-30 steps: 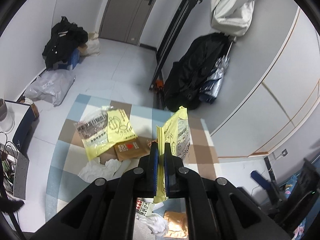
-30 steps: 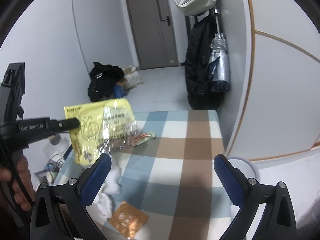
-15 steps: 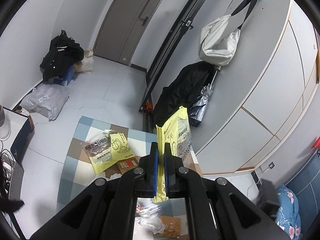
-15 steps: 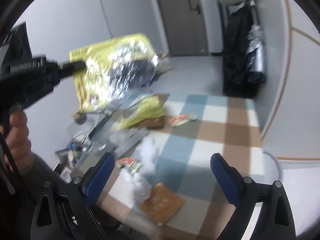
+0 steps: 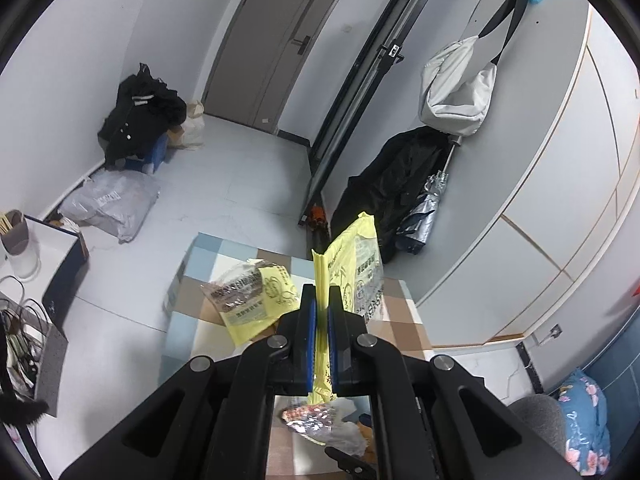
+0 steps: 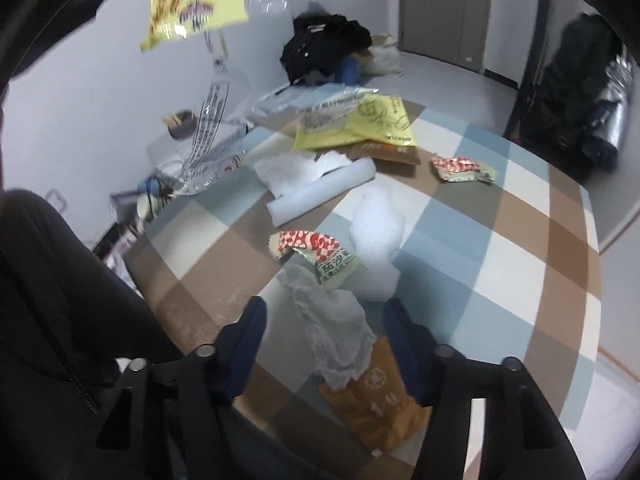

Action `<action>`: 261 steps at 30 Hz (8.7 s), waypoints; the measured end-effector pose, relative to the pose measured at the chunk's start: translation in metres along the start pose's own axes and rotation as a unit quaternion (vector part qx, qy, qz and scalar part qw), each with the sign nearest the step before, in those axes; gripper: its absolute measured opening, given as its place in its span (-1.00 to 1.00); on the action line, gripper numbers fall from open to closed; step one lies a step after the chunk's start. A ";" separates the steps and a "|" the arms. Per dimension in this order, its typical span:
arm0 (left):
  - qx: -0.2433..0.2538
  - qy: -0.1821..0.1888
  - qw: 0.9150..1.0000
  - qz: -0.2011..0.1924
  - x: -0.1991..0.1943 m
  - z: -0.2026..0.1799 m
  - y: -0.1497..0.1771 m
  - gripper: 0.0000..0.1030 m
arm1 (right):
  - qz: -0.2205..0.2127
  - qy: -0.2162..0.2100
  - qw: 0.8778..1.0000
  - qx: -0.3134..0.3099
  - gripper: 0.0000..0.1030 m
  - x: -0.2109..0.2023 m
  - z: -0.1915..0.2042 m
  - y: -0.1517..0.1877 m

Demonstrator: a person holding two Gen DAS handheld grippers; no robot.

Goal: Collect trash
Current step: 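Lift the yellow bag with the left gripper while the right gripper reaches toward the white tissue, then close the right gripper on the white tissue while the left gripper holds the yellow bag, then carry the yellow bag and white tissue in both grippers over the white trash bin, then open the left gripper to drop the yellow bag while the right gripper drops the tissue into the bin, then move both grippers back over the table, then lower the right gripper onto the red-and-white snack wrapper and close it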

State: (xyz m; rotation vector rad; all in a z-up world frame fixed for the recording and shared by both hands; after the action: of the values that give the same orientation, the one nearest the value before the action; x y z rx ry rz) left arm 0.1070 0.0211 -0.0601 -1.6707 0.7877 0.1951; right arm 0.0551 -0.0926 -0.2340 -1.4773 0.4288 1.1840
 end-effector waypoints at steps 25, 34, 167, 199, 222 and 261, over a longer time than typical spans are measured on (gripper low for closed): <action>-0.023 -0.015 1.000 0.014 0.000 0.001 0.017 -0.97 | -0.035 -0.043 0.998 0.037 -0.89 -0.043 -0.008 -0.010; 0.009 0.003 1.000 0.018 0.001 -0.041 0.007 -0.97 | -0.113 -0.016 0.991 0.070 -0.89 -0.109 -0.054 -0.032; 0.169 -0.079 0.980 0.071 0.121 -0.192 -0.030 0.62 | -0.248 0.112 0.912 0.307 0.59 -0.272 -0.340 -0.043; 0.034 -0.161 0.986 0.004 0.023 0.017 0.012 0.80 | -0.254 0.061 0.952 0.160 0.99 -0.165 -0.088 -0.109; -0.026 -0.109 0.991 0.067 0.021 0.069 0.046 0.80 | -0.104 0.033 0.991 0.076 0.99 -0.035 -0.027 -0.068; -0.050 -0.109 0.989 0.086 0.027 0.081 0.047 0.80 | -0.018 0.066 0.977 -0.201 -0.60 0.040 0.042 -0.026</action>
State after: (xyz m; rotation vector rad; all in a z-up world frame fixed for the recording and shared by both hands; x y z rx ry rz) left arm 0.1231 0.0823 -0.1340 -1.6414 0.7650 0.5361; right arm 0.0754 -0.0342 -0.2474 -1.9124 0.2575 1.1937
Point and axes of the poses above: each gripper's, at about its wrist camera, not at the fingertips, and x roughly the way its jaws point, z to its left, y to its underside, the point moved 10 cm from there along x, roughly the way its jaws point, and after that the axes turned 11 degrees about x, right-handed, at the moved point
